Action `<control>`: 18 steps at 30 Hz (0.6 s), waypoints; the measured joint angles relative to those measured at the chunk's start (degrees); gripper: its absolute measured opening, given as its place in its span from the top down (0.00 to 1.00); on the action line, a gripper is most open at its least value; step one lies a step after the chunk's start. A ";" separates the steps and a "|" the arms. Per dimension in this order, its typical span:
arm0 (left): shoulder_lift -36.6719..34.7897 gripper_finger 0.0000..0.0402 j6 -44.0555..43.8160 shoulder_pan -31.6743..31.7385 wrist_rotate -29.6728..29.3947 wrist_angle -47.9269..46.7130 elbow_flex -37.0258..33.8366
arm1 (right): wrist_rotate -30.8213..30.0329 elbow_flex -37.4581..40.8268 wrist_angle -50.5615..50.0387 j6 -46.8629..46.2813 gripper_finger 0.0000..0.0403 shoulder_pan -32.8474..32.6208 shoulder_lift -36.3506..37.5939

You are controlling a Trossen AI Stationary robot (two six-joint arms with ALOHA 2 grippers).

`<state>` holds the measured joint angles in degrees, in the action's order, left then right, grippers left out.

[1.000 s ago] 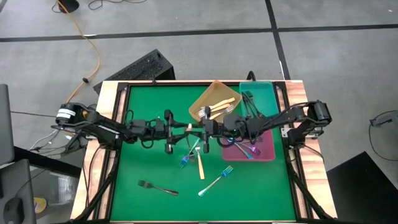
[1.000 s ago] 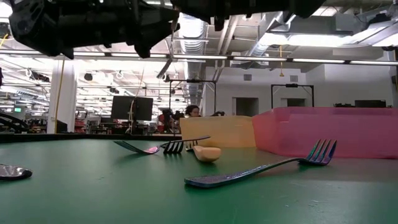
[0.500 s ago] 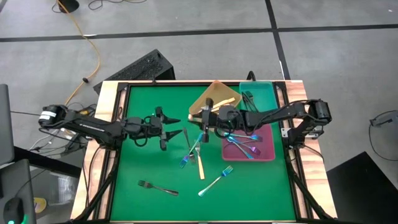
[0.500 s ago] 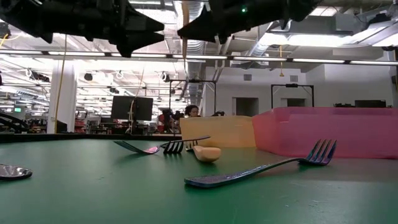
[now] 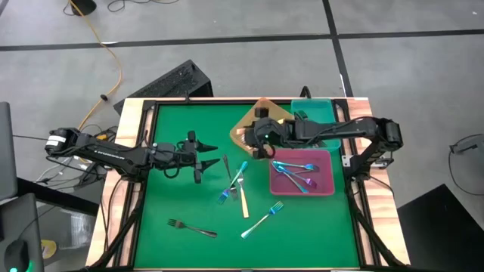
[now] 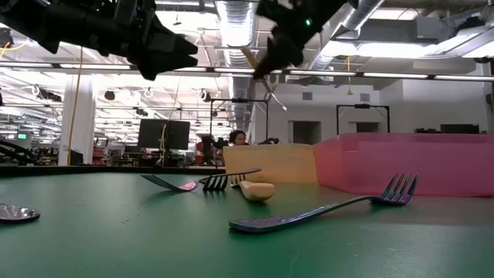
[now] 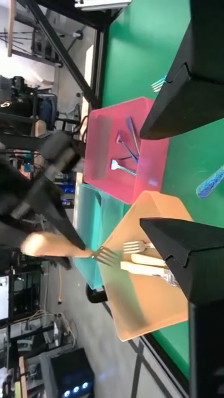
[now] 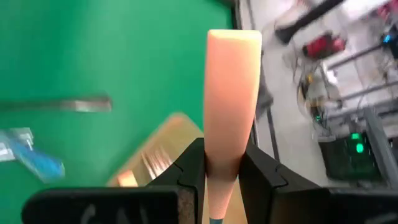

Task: Sort silverware by color (type)
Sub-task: Put the orange fork into the orange bin

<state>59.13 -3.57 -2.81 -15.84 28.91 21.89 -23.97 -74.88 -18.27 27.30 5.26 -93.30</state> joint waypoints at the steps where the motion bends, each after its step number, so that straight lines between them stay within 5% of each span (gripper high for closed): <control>1: -0.02 0.50 -0.11 0.00 0.00 0.16 0.00 | -0.06 0.16 -1.31 0.17 0.77 0.56 -0.07; 18: 0.00 0.50 -0.29 0.00 -0.02 -0.03 0.00 | -3.37 1.19 -7.94 -0.53 0.77 7.24 -8.68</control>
<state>59.13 -3.86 -2.81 -15.86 28.88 21.89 -27.34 -73.69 -26.21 26.78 12.50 -101.98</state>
